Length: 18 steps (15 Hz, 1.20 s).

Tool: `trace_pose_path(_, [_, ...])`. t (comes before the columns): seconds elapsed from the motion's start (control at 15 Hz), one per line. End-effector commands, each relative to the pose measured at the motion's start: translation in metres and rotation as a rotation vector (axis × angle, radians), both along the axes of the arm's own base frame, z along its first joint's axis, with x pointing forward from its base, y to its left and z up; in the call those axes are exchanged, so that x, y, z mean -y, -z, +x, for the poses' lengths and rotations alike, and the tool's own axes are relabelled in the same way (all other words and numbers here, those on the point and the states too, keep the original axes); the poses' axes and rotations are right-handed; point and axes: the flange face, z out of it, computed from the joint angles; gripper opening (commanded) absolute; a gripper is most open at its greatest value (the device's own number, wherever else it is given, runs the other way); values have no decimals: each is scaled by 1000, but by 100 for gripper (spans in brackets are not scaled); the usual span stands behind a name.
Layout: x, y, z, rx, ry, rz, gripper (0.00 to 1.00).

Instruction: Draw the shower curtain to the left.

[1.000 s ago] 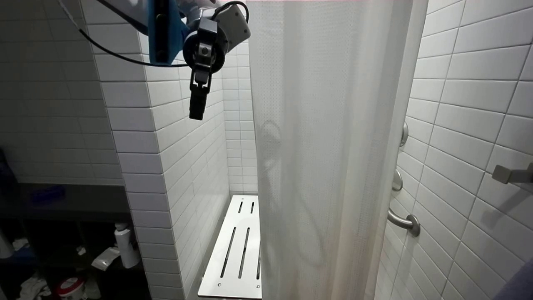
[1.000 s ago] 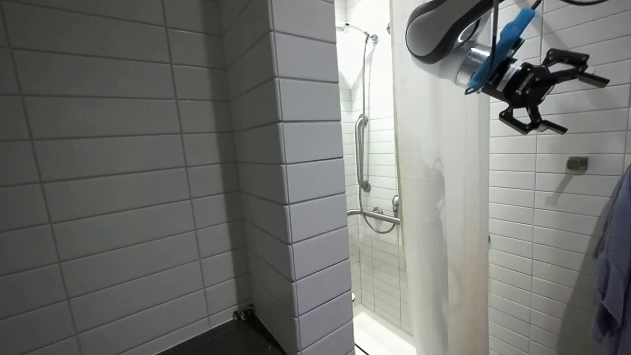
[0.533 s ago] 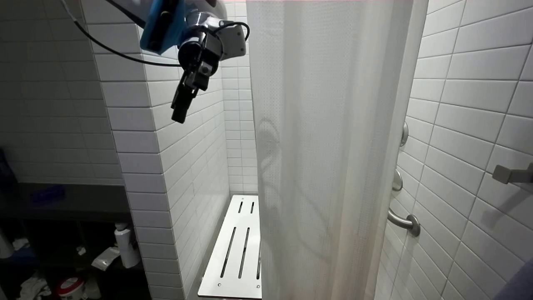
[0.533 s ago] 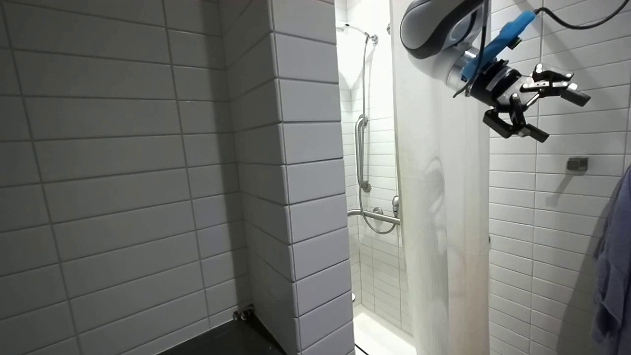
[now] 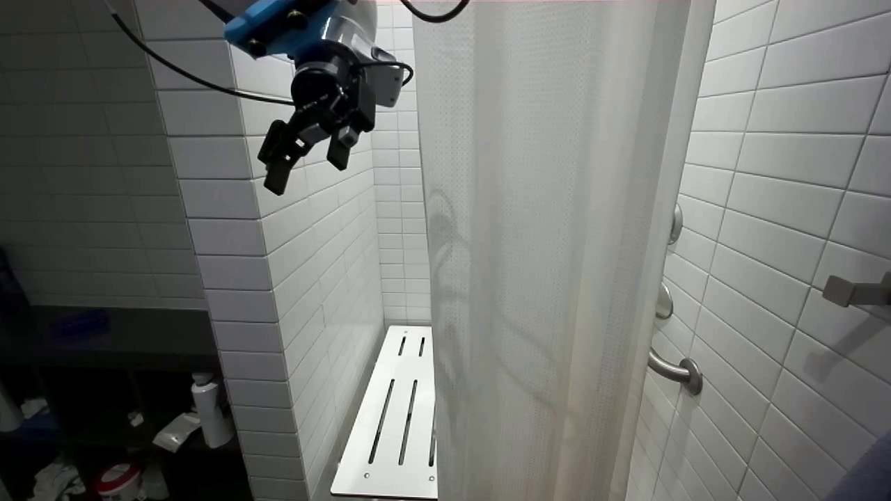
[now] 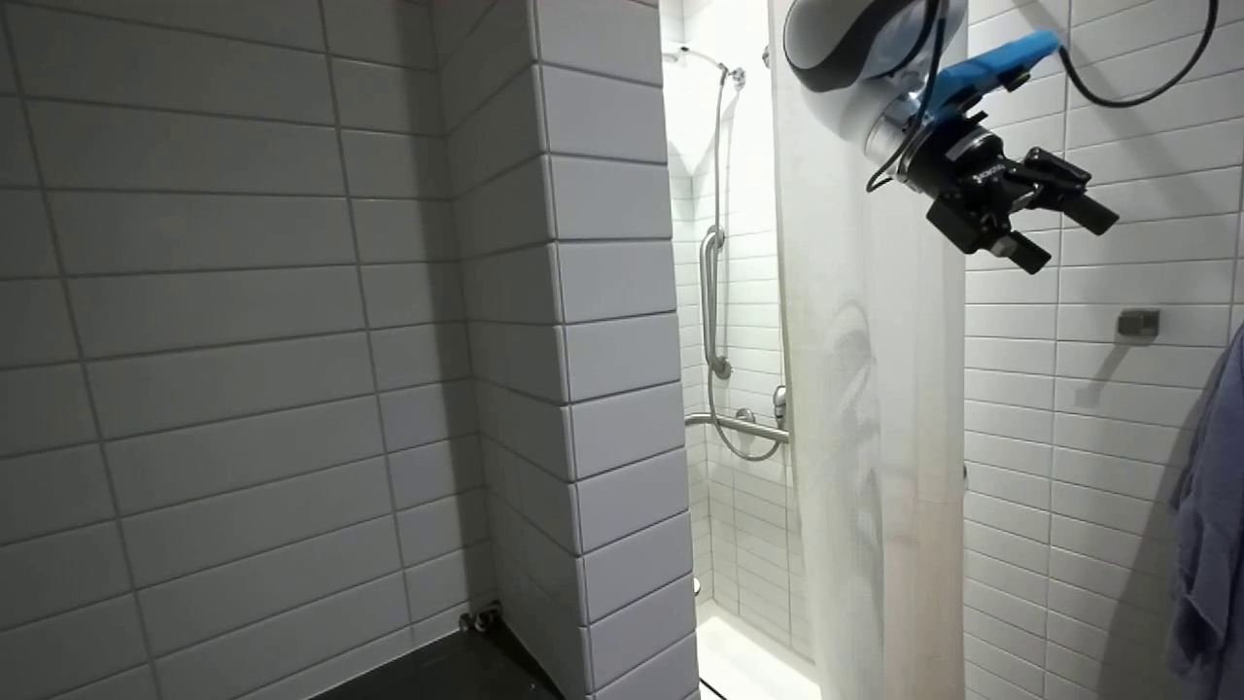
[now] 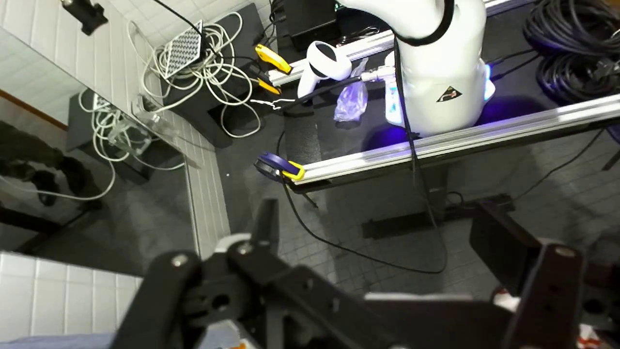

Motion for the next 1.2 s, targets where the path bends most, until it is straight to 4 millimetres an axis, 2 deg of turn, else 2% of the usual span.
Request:
trace_pose_path(0.0, [-4, -9, 2, 42, -95, 145, 100])
trace_pose_path(0.07, [-2, -2, 2, 9, -53, 73, 100])
trace_pose_path(1.07, [-3, -4, 4, 16, -93, 122, 100])
trace_pose_path(1.13, [-2, 3, 5, 9, -85, 136, 100])
